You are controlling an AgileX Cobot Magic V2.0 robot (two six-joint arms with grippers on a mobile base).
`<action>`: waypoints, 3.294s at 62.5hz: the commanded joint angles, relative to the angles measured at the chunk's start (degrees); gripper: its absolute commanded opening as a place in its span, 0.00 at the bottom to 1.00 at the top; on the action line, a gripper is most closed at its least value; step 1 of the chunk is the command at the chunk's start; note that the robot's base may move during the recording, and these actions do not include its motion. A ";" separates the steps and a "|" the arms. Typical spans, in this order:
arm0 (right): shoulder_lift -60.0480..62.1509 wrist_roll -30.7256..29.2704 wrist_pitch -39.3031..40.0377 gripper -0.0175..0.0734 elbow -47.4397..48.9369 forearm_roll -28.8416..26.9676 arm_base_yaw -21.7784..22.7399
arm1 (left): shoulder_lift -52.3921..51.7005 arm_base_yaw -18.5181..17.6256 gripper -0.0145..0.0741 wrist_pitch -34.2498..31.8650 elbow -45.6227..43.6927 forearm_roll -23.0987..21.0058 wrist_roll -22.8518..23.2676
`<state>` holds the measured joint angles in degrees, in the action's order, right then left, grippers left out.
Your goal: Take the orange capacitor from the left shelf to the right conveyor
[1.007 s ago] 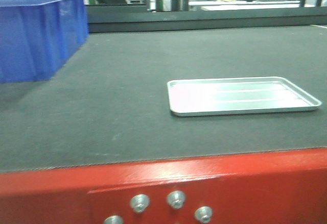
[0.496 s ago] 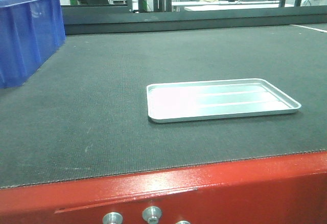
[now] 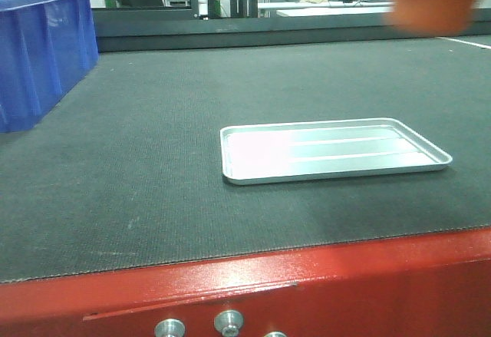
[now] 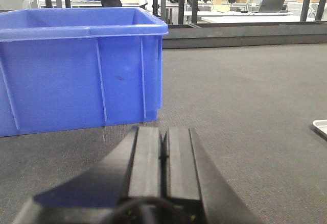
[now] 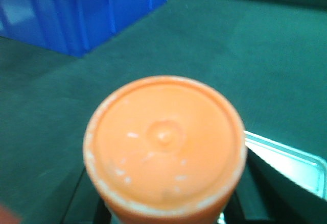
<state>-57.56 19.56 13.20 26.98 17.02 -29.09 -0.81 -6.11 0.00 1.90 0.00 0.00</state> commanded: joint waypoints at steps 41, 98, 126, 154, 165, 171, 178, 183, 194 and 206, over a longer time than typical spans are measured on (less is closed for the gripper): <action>-43.18 -3.27 26.17 0.69 17.37 -2.30 9.54 | 0.58 0.12 0.05 -5.16 -0.45 -0.31 0.00; -20.58 -0.56 11.24 0.44 17.49 -2.29 9.40 | 0.58 0.12 0.05 -5.16 -0.45 -0.31 0.00; -11.17 1.95 2.91 0.35 17.49 -2.30 9.40 | 0.58 0.12 0.05 -5.16 -0.45 -0.31 0.00; 8.29 1.90 -8.95 0.25 15.63 -2.30 26.02 | 0.58 0.12 0.05 -5.16 -0.45 -0.31 0.00; 20.19 1.90 -10.63 0.25 7.31 -2.30 31.07 | 0.58 0.12 0.05 -5.16 -0.45 -0.31 0.00; 28.73 1.90 -10.41 0.25 -0.18 -2.30 30.96 | 0.58 0.12 0.05 -5.16 -0.45 -0.31 0.00; 39.75 1.90 -8.33 0.25 -8.93 -2.30 30.96 | 0.58 0.12 0.05 -5.16 -0.45 -0.31 0.00; 46.73 2.37 -7.85 0.25 -14.57 -2.35 30.96 | 0.58 0.12 0.05 -5.16 -0.45 -0.31 0.00; 52.07 3.03 -7.37 0.25 -22.12 -2.35 30.96 | 0.58 0.12 0.05 -5.16 -0.45 -0.31 0.00; 52.07 3.28 -0.25 0.25 -24.82 -4.73 30.96 | 0.58 0.12 0.05 -5.16 -0.45 -0.31 0.38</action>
<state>-4.96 23.30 4.10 1.44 13.81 1.42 -0.81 -6.11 0.00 1.90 0.00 0.00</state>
